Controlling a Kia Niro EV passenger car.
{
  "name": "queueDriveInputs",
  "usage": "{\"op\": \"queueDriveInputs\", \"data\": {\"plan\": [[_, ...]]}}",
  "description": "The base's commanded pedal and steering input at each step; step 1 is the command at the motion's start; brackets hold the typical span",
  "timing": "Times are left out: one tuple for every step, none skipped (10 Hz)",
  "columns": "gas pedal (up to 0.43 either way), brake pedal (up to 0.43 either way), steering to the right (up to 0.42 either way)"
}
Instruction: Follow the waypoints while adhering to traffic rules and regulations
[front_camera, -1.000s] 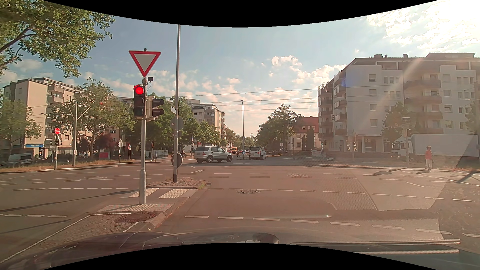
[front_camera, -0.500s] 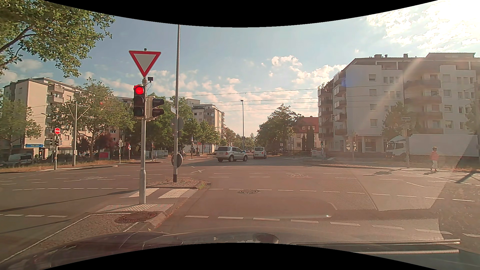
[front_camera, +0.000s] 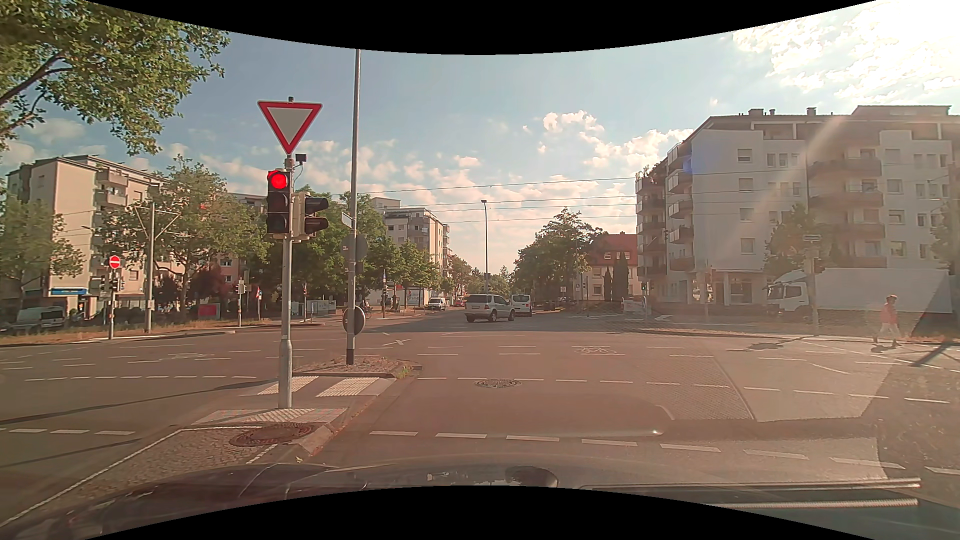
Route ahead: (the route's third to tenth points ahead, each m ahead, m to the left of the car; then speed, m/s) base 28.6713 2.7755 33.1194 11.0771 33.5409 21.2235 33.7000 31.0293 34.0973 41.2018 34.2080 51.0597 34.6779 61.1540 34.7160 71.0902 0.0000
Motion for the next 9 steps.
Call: {"op": "queueDriveInputs", "data": {"plan": [[0.0, 0.22, 0.003], [0.0, 0.22, 0.003], [0.0, 0.22, 0.003], [0.0, 0.22, 0.003], [0.0, 0.22, 0.003], [0.0, 0.226, 0.003], [0.0, 0.226, 0.003], [0.0, 0.22, 0.003], [0.0, 0.22, 0.003]]}}
